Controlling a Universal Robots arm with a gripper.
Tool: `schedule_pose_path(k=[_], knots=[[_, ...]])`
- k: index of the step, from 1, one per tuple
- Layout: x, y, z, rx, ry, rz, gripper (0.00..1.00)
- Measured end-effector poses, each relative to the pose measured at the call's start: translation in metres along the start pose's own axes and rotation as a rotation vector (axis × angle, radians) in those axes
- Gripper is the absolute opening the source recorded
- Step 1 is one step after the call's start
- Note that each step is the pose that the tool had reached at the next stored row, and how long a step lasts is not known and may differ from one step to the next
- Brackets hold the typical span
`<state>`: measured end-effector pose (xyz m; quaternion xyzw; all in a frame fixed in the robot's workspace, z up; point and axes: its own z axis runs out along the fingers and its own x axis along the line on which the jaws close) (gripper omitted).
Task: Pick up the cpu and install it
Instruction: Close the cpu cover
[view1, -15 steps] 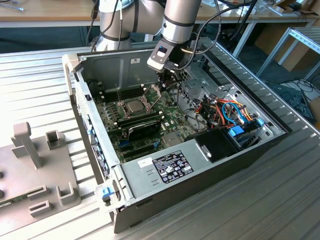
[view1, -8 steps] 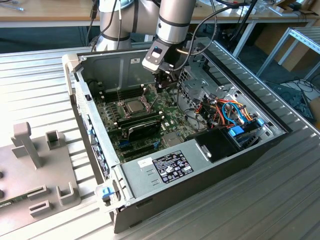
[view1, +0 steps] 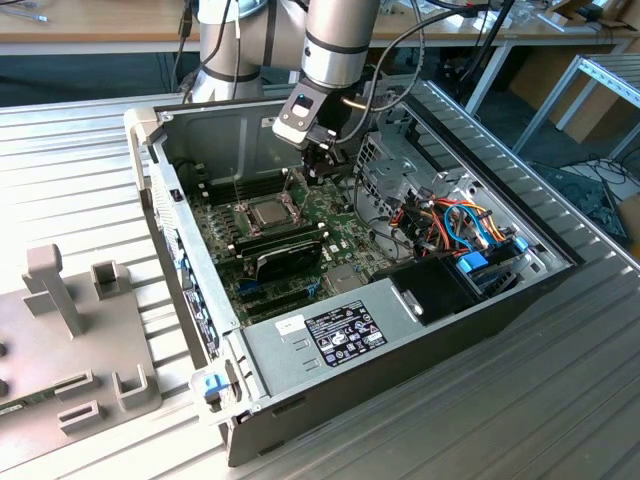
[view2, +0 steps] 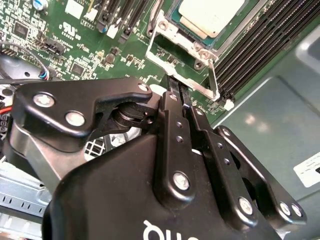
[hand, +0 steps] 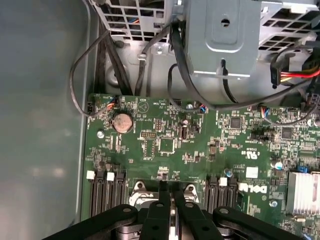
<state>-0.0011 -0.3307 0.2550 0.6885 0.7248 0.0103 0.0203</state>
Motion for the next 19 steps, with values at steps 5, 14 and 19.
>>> schedule_pose_path(k=[5, 14, 19], knots=[[0.0012, -0.0137, -0.0014, -0.0195, -0.0013, 0.000, 0.16], [0.0016, -0.0231, -0.0017, -0.0236, -0.0013, 0.000, 0.16], [0.0017, -0.0232, -0.0013, 0.0318, 0.0015, 0.000, 0.16]])
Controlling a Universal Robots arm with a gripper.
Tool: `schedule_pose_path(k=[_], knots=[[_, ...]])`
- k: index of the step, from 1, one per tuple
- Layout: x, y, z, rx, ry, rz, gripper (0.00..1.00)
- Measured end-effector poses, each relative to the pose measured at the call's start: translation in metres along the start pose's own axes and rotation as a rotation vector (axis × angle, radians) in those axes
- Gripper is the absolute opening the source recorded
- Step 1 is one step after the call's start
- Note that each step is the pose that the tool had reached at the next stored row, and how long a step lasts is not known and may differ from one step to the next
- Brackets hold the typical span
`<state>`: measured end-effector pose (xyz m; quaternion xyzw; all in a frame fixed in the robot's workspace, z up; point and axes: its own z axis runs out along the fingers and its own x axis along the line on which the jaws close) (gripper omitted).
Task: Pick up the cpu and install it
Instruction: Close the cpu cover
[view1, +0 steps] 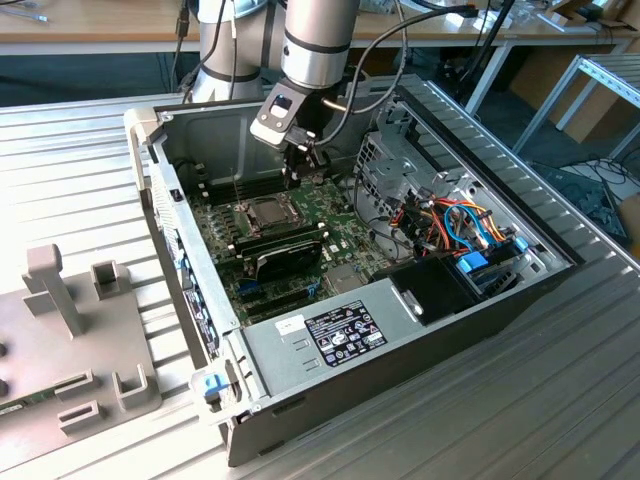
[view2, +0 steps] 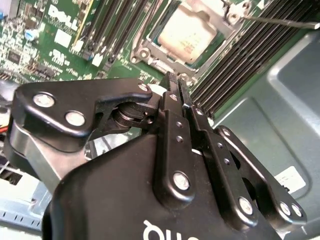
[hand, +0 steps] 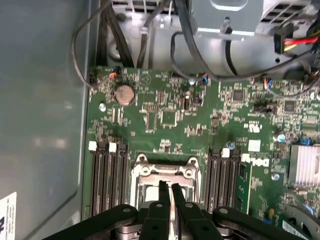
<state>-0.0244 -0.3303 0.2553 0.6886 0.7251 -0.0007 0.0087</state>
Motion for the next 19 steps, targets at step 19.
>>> schedule_pose_path(k=[19], knots=[[0.0019, -0.0340, 0.0123, 0.0142, 0.0008, 0.000, 0.16]])
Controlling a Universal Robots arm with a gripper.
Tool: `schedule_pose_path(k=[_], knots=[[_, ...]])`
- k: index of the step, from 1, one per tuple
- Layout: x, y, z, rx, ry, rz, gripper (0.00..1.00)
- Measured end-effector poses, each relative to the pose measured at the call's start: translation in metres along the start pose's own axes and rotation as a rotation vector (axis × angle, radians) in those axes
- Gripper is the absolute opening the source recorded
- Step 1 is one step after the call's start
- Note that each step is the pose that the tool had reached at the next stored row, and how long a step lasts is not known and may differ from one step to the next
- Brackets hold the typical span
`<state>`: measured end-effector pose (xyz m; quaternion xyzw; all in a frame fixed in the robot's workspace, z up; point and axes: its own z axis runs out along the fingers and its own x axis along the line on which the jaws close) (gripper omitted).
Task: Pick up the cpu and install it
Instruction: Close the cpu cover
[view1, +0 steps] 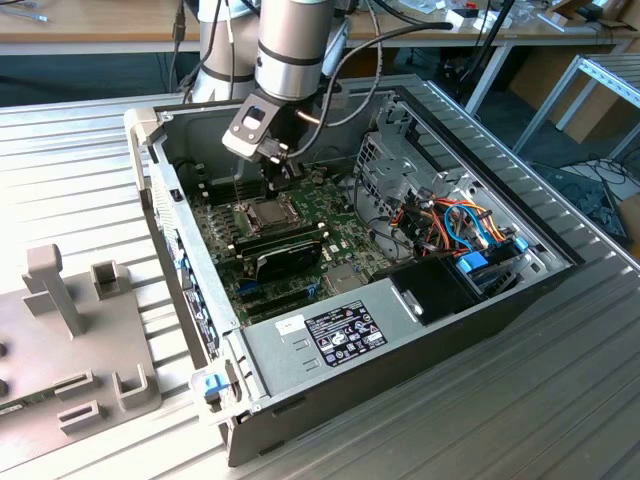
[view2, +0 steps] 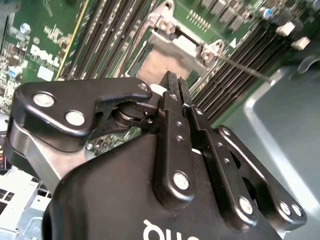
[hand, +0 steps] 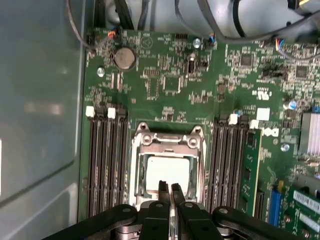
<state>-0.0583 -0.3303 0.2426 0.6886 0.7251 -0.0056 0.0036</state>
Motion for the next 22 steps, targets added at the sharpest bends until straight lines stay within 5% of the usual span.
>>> schedule_pose_path(k=[5, 22], knots=[[0.0006, -0.0092, 0.0025, -0.0002, 0.0001, 0.000, 0.16], [0.0008, -0.0135, 0.0166, 0.0003, -0.0022, 0.000, 0.16]])
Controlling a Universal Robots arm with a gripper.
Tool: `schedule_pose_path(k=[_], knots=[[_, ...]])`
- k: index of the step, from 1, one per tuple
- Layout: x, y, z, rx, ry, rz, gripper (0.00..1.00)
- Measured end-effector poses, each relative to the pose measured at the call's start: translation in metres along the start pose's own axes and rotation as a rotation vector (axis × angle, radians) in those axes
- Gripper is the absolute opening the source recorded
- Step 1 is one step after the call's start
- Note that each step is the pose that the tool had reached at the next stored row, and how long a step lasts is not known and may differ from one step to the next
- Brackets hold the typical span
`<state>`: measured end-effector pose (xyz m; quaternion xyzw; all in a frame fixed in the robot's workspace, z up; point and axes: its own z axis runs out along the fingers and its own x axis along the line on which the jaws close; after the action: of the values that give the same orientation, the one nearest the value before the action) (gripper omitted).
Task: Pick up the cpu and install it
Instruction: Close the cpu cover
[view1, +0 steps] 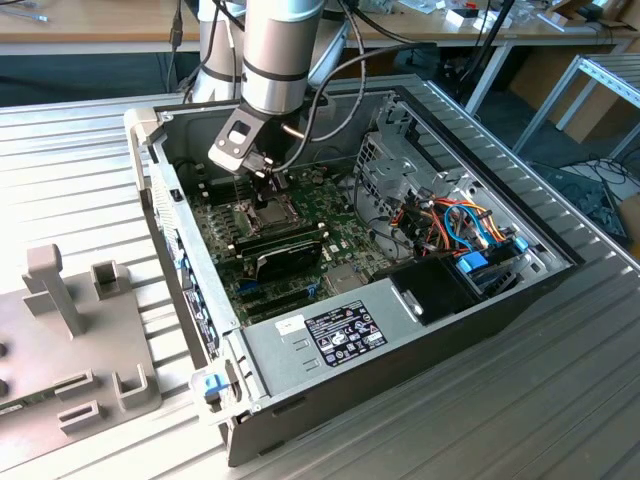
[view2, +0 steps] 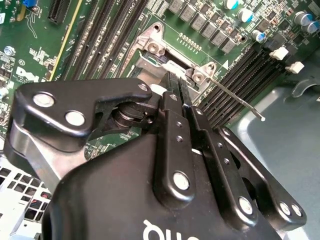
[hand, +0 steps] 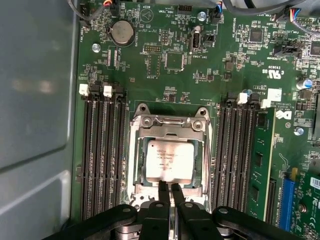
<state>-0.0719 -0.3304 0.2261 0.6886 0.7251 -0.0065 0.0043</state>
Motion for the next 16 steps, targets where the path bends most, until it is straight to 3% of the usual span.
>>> schedule_pose_path(k=[16], knots=[[0.0001, -0.0024, 0.0077, -0.0002, 0.0002, 0.000, 0.16]])
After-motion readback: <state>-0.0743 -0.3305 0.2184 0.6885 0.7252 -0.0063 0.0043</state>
